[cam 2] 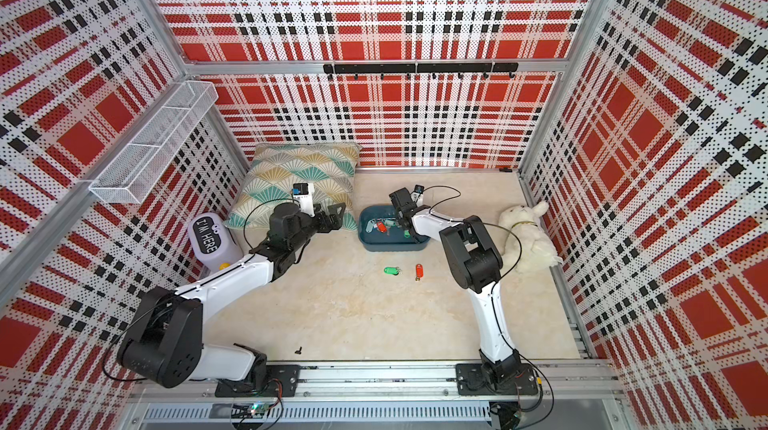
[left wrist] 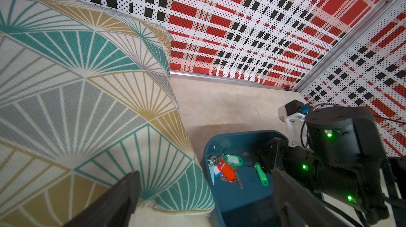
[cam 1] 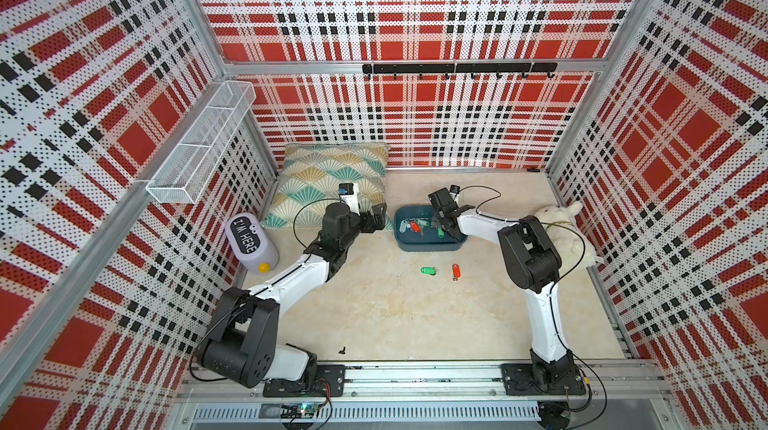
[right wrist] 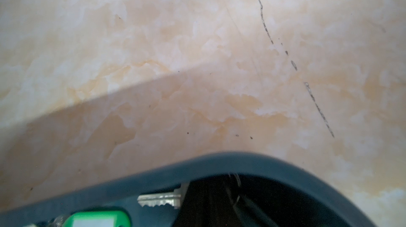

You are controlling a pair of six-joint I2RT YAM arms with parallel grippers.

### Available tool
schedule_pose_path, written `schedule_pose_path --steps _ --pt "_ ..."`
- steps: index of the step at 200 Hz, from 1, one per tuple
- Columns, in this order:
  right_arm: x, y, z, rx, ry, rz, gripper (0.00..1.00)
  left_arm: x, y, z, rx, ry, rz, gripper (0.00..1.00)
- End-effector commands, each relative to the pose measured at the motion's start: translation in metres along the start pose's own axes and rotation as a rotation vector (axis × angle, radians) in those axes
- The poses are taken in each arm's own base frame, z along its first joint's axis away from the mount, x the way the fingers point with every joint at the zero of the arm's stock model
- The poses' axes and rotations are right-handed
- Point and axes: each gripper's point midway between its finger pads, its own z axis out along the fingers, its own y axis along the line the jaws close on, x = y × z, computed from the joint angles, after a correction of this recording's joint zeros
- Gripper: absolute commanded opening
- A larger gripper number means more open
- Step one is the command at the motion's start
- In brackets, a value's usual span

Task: Take the keys out of the storage box
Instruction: Pick up the key from the storage box, then place the key at the center of the board.

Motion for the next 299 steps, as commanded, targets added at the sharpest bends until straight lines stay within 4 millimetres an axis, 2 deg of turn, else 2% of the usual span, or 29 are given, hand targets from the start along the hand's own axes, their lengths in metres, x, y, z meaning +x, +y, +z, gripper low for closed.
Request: schedule_pose_path --steps 1,38,88,175,208,220,241,264,283,290,299 --pt "-0.013 0.001 -0.007 -0.012 -0.029 0.009 0.06 0.0 0.005 -0.001 -0.013 -0.007 0.011 0.99" --pt "-0.032 0.008 -0.033 -0.066 -0.062 0.006 0.0 -0.002 0.004 -0.002 -0.007 -0.013 0.012 0.99" --pt "-0.052 0.017 -0.073 -0.15 -0.103 -0.003 0.0 -0.004 -0.001 -0.003 0.012 -0.013 0.006 0.99" --pt "-0.061 0.024 -0.106 -0.239 -0.129 -0.023 0.0 -0.006 -0.012 -0.007 0.041 -0.02 0.014 0.99" --pt "-0.064 0.044 -0.139 -0.395 -0.131 -0.086 0.0 -0.006 -0.019 -0.007 0.064 -0.018 0.017 0.99" --pt "-0.064 0.045 -0.153 -0.43 -0.125 -0.091 0.0 -0.006 -0.023 -0.008 0.075 -0.017 0.02 0.99" --pt "-0.061 0.041 -0.188 -0.484 -0.155 -0.148 0.0 -0.006 -0.035 -0.009 0.099 -0.019 0.031 0.99" --pt "-0.044 0.028 -0.225 -0.542 -0.157 -0.16 0.0 -0.007 -0.052 -0.012 0.123 -0.029 0.043 0.99" --pt "-0.012 0.013 -0.251 -0.581 -0.125 -0.17 0.0 -0.006 -0.066 -0.013 0.141 -0.031 0.052 0.99" --pt "0.004 0.008 -0.261 -0.598 -0.106 -0.175 0.0 -0.005 -0.071 -0.013 0.146 -0.031 0.053 0.99" --pt "0.028 0.002 -0.264 -0.61 -0.065 -0.171 0.0 -0.003 -0.078 -0.012 0.153 -0.029 0.057 0.99"
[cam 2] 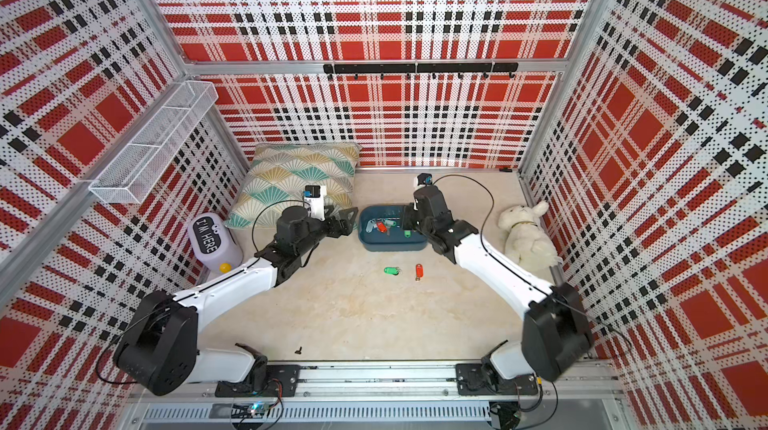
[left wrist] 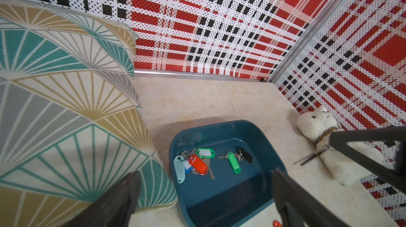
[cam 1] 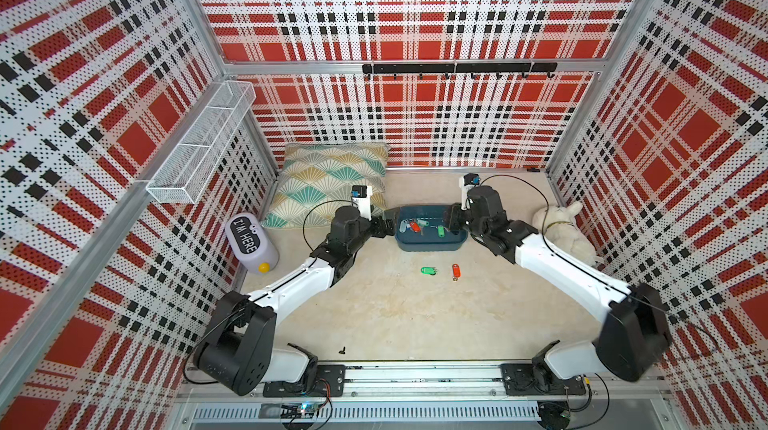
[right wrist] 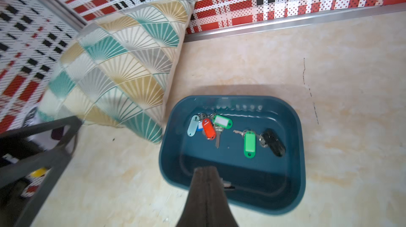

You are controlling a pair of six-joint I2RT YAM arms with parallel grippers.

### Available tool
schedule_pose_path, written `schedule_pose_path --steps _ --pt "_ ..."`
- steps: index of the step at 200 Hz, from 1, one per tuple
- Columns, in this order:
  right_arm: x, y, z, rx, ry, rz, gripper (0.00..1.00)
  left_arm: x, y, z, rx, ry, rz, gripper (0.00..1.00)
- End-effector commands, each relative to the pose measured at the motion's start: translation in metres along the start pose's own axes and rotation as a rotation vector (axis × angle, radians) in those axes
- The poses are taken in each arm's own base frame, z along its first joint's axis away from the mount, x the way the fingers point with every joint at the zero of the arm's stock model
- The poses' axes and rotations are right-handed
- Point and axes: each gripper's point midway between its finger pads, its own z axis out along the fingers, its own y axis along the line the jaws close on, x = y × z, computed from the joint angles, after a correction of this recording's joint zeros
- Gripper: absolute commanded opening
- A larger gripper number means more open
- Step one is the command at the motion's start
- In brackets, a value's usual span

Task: Take the keys out of the storage box
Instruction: Place the key at the center of the board.

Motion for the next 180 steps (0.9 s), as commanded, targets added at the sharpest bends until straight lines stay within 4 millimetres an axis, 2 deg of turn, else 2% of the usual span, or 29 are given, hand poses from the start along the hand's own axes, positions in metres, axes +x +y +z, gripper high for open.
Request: schedule_pose_path --steps 1,10,14,15,40,71,103,144,180 --pt "0.049 0.008 -0.026 -0.057 0.087 0.008 0.0 -0.013 -0.02 -0.002 0.022 -0.043 0.023 0.99" --pt "0.07 0.01 -0.039 -0.078 0.11 0.01 0.0 -0.011 -0.027 -0.001 0.028 -0.04 0.028 0.99" --pt "0.073 0.013 -0.042 -0.087 0.111 0.005 0.0 -0.01 -0.03 0.0 0.03 -0.038 0.028 0.99" --pt "0.081 0.011 -0.043 -0.086 0.124 0.001 0.0 -0.009 -0.03 0.0 0.03 -0.038 0.028 0.99" --pt "0.133 -0.003 -0.055 -0.077 0.21 0.071 0.0 -0.001 -0.048 0.004 0.049 -0.028 0.026 0.99" --pt "0.176 -0.026 -0.059 -0.046 0.264 0.13 0.0 0.01 -0.069 0.005 0.07 -0.019 0.033 0.99" --pt "0.199 -0.047 -0.055 0.025 0.299 0.139 0.0 0.022 -0.082 0.007 0.077 0.001 0.042 0.99" --pt "0.217 -0.055 -0.044 0.07 0.357 0.122 0.0 0.03 -0.088 0.006 0.077 0.012 0.049 0.99" --pt "0.23 -0.072 -0.042 0.157 0.391 0.117 0.0 0.037 -0.09 0.01 0.076 0.028 0.052 0.99"
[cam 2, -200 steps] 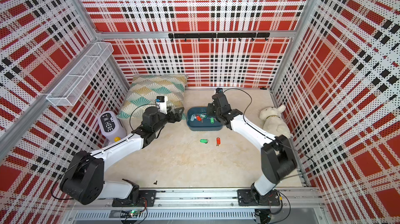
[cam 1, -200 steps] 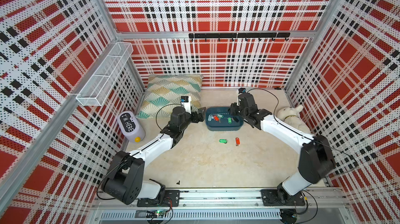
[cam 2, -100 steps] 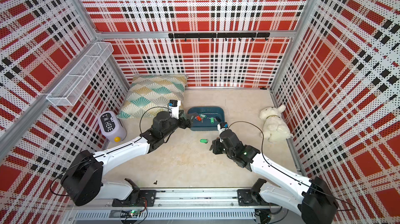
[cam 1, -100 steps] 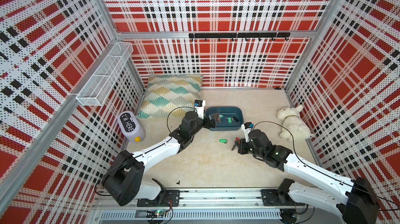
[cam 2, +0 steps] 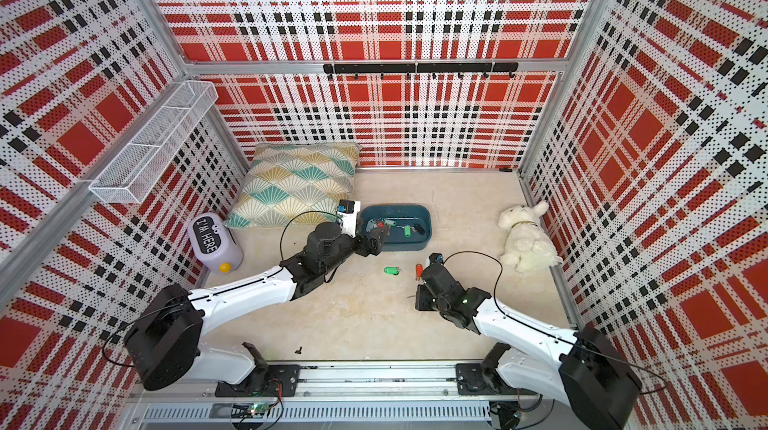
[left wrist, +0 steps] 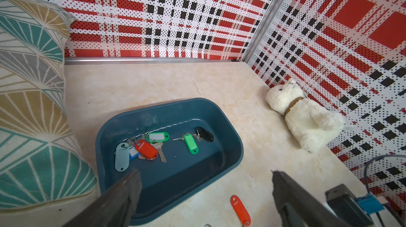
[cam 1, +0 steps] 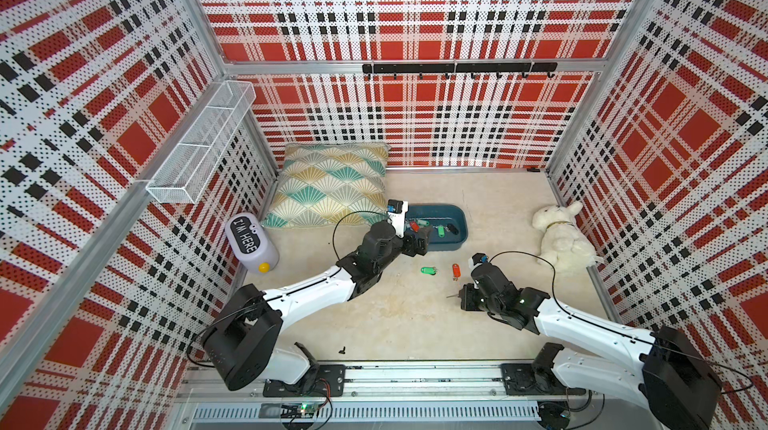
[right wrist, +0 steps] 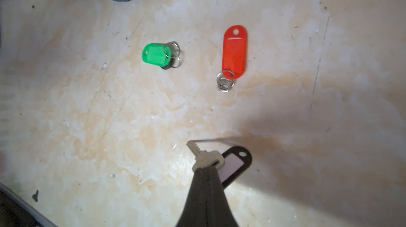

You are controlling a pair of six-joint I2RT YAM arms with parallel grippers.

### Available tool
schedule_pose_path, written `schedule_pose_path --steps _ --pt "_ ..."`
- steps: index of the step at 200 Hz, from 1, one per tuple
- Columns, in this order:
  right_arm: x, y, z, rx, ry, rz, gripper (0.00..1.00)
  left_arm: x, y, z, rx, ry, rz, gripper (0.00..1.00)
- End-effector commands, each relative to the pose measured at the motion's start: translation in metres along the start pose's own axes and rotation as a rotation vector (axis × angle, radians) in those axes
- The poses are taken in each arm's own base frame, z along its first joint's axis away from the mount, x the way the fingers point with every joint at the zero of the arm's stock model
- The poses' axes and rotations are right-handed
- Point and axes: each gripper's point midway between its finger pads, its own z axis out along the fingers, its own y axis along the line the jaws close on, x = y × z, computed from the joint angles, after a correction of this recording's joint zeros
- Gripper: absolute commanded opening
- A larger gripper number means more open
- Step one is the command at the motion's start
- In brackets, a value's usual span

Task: Take the keys out of the storage box
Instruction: Place the key at the center of the board.

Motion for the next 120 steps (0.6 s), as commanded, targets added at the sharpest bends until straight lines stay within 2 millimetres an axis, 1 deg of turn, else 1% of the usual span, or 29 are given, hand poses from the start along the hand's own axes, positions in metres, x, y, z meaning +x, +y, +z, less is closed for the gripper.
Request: schedule_pose_path --steps 1,13,23,50,62,87,100,120 --pt "0.001 -0.008 0.002 0.047 -0.012 0.011 0.0 -0.007 -0.006 0.006 0.002 -0.024 -0.006 0.99" --pt "0.004 -0.015 0.003 0.07 -0.006 0.015 0.0 -0.006 -0.008 0.009 0.003 -0.018 -0.003 0.99" --pt "0.007 -0.016 0.004 0.065 -0.002 0.018 0.0 -0.004 -0.008 0.012 0.001 -0.01 -0.001 0.99" --pt "0.014 -0.011 0.009 0.011 0.012 0.013 0.0 0.0 -0.01 0.019 -0.002 0.002 0.004 0.99" --pt "0.016 -0.008 0.011 -0.006 0.019 0.007 0.04 0.002 -0.01 0.022 -0.003 0.008 0.005 0.99" --pt "0.018 -0.011 0.016 0.02 0.033 -0.005 0.1 0.004 -0.01 0.026 -0.008 0.015 0.007 0.99" --pt "0.017 -0.007 0.016 0.002 0.035 -0.016 0.19 0.004 -0.009 0.027 -0.015 0.018 0.009 0.99" --pt "0.013 -0.004 0.014 0.002 0.036 -0.034 0.39 0.006 -0.007 0.032 -0.031 0.029 0.013 0.99"
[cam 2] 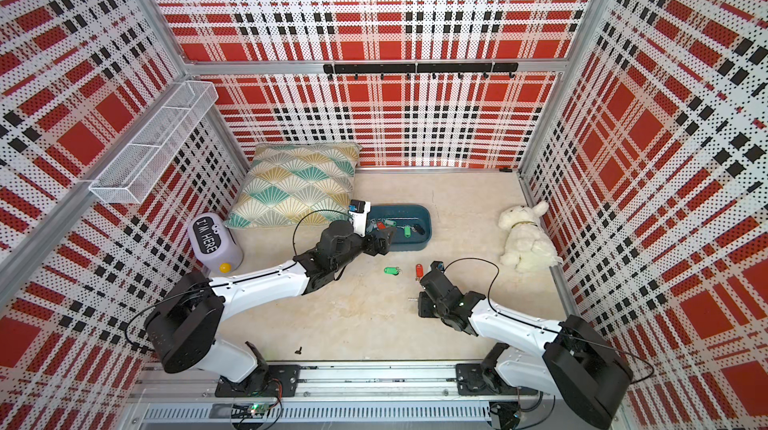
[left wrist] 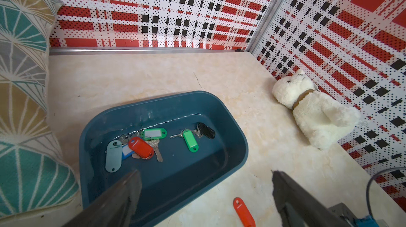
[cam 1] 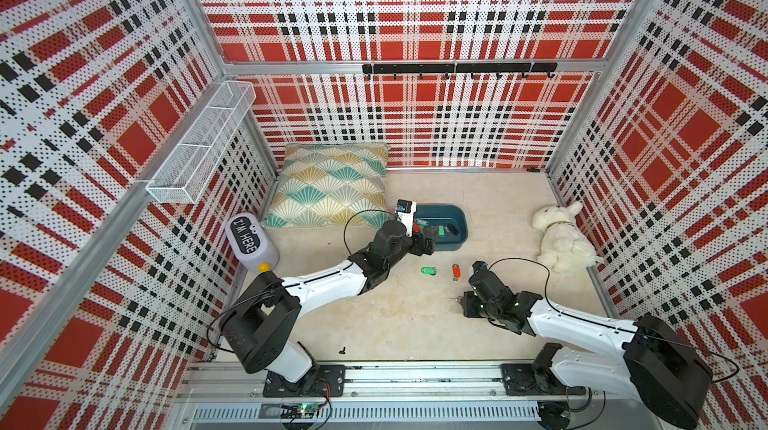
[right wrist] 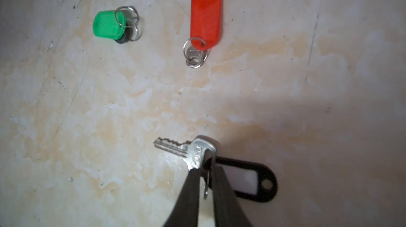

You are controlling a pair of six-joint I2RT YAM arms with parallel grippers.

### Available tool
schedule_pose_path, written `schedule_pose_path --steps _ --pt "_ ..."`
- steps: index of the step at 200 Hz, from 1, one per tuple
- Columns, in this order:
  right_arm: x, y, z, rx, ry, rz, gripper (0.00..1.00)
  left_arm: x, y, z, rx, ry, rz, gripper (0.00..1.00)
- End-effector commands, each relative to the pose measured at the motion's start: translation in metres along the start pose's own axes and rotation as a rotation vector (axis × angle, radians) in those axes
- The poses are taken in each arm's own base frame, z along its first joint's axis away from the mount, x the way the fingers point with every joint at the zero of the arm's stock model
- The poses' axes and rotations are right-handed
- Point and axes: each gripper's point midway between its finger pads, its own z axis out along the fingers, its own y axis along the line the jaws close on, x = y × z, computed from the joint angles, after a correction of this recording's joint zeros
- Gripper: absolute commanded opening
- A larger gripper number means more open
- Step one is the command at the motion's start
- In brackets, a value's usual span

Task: Take the keys out of the storage box
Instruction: Place the key at the center of the board, then pick up the key from the storage box.

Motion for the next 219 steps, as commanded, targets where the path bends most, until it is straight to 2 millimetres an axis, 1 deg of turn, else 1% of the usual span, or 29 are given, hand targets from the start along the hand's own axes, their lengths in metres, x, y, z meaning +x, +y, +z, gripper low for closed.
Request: schedule_pose_path --steps 1,7,18,34,36,40,42,54,67,77,87,92,97,113,124,137,145,161,173,183,200,219 --pt "-0.011 0.013 -0.004 -0.031 -0.022 -0.028 0.4 -0.009 -0.003 0.006 -0.015 -0.015 0.001 0.99" --pt "-0.015 0.013 -0.008 -0.023 -0.033 -0.032 0.46 -0.009 -0.002 0.009 -0.023 -0.01 0.004 0.99" --pt "-0.024 0.016 -0.02 -0.018 -0.063 -0.045 0.61 -0.007 0.001 0.014 -0.047 0.005 0.012 0.99" --pt "-0.049 0.019 -0.049 -0.006 -0.159 -0.05 0.76 -0.003 0.005 0.024 -0.09 0.035 0.028 0.99" --pt "-0.052 0.019 -0.053 -0.003 -0.173 -0.049 0.81 -0.003 0.006 0.026 -0.096 0.038 0.03 0.99" --pt "-0.059 0.02 -0.062 0.001 -0.206 -0.049 0.95 -0.002 0.007 0.029 -0.105 0.046 0.033 0.99" --pt "-0.063 0.02 -0.067 0.003 -0.223 -0.049 0.99 -0.002 0.007 0.031 -0.112 0.049 0.035 0.99" --pt "-0.088 0.016 -0.097 0.044 -0.341 -0.045 1.0 0.003 0.009 0.041 -0.131 0.07 0.045 0.99" --pt "-0.114 0.007 -0.13 0.106 -0.469 -0.019 1.0 0.01 0.01 0.053 -0.146 0.096 0.052 0.99" --pt "-0.132 0.001 -0.151 0.148 -0.559 0.006 1.0 0.015 0.01 0.065 -0.153 0.121 0.059 1.0" --pt "-0.147 -0.004 -0.166 0.174 -0.635 0.026 1.0 0.021 0.008 0.077 -0.151 0.155 0.068 0.99" --pt "-0.154 -0.006 -0.171 0.182 -0.666 0.034 1.0 0.028 0.011 0.084 -0.163 0.181 0.072 0.98" --pt "-0.161 -0.008 -0.174 0.185 -0.687 0.041 1.0 0.03 0.011 0.091 -0.167 0.199 0.075 0.97" --pt "-0.177 -0.015 -0.173 0.199 -0.71 0.069 1.0 0.037 0.011 0.111 -0.17 0.265 0.072 0.93" --pt "-0.186 -0.019 -0.171 0.217 -0.73 0.082 1.0 0.042 0.015 0.121 -0.183 0.295 0.072 0.92" --pt "-0.196 -0.02 -0.163 0.222 -0.731 0.074 1.0 0.047 0.029 0.131 -0.221 0.325 0.062 0.91" --pt "-0.202 -0.021 -0.156 0.221 -0.714 0.074 1.0 0.05 0.041 0.136 -0.242 0.343 0.038 0.88" --pt "-0.211 -0.025 -0.141 0.231 -0.667 0.075 1.0 0.052 0.064 0.139 -0.281 0.355 -0.031 0.82" --pt "-0.214 -0.028 -0.131 0.239 -0.638 0.079 1.0 0.054 0.079 0.138 -0.32 0.354 -0.057 0.8" --pt "-0.215 -0.03 -0.125 0.24 -0.624 0.081 1.0 0.055 0.088 0.138 -0.348 0.352 -0.071 0.79" --pt "-0.217 -0.031 -0.12 0.23 -0.617 0.086 1.0 0.061 0.095 0.142 -0.347 0.368 -0.09 0.77" --pt "-0.218 -0.033 -0.116 0.233 -0.606 0.062 1.0 0.066 0.099 0.15 -0.336 0.383 -0.104 0.69"
